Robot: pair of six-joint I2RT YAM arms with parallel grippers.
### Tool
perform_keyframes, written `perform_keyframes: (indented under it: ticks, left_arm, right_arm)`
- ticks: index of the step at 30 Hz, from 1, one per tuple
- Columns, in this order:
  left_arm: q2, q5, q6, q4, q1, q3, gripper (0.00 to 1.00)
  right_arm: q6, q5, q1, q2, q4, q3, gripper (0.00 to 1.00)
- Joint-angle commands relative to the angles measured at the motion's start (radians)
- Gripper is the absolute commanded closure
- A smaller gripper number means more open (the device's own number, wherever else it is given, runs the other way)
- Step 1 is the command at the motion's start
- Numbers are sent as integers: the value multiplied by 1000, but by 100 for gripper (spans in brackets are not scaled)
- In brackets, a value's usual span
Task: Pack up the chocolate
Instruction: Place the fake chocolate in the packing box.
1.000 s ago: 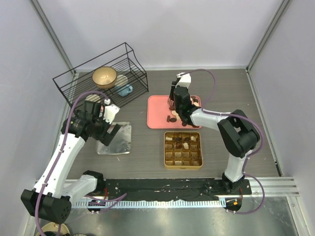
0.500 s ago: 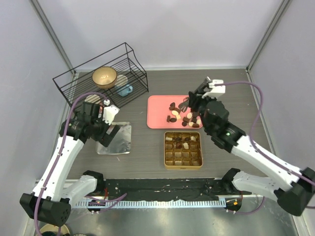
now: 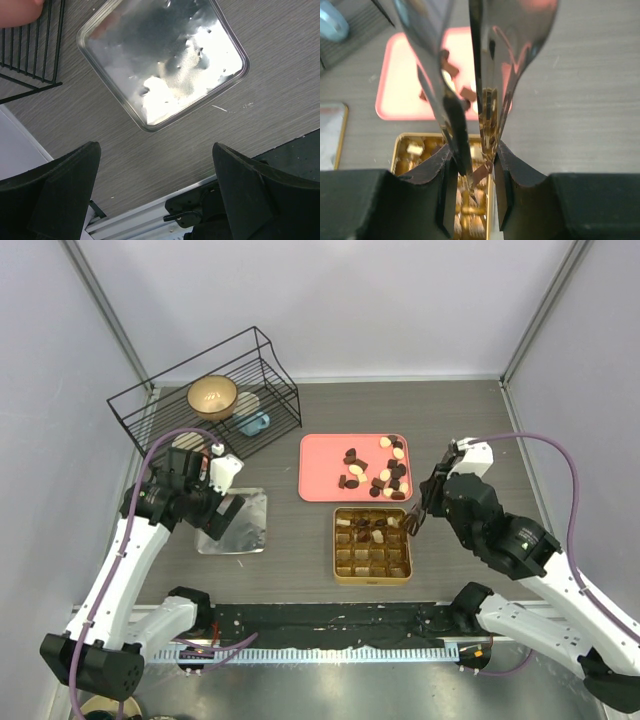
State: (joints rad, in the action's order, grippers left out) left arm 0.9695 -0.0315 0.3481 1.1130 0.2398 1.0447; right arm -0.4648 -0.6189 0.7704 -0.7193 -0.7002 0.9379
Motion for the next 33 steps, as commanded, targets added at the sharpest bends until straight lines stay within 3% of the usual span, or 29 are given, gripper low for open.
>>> perform_keyframes:
  ticks: [1,10,20,25,33]
  left_arm:
    - [6,-31,-1,-7,-7,38,0]
    - [11,-38,-14,-12,-7,43,0]
    - [9,-28,-14,-15,-5,46,0]
    - [3,-18,-9,-15,-5,40,0]
    - [-14,4,3,-10,-5,34,0]
  right_arm:
    - [-67,48,6,21,-145,38,75]
    - [-34,117,4,41,5,-45,74]
    - [3,84,4,1,126,-100,71]
    - [8,79,3,-11,163,-132,63]
    - [9,74,6,-22,189,-149,59]
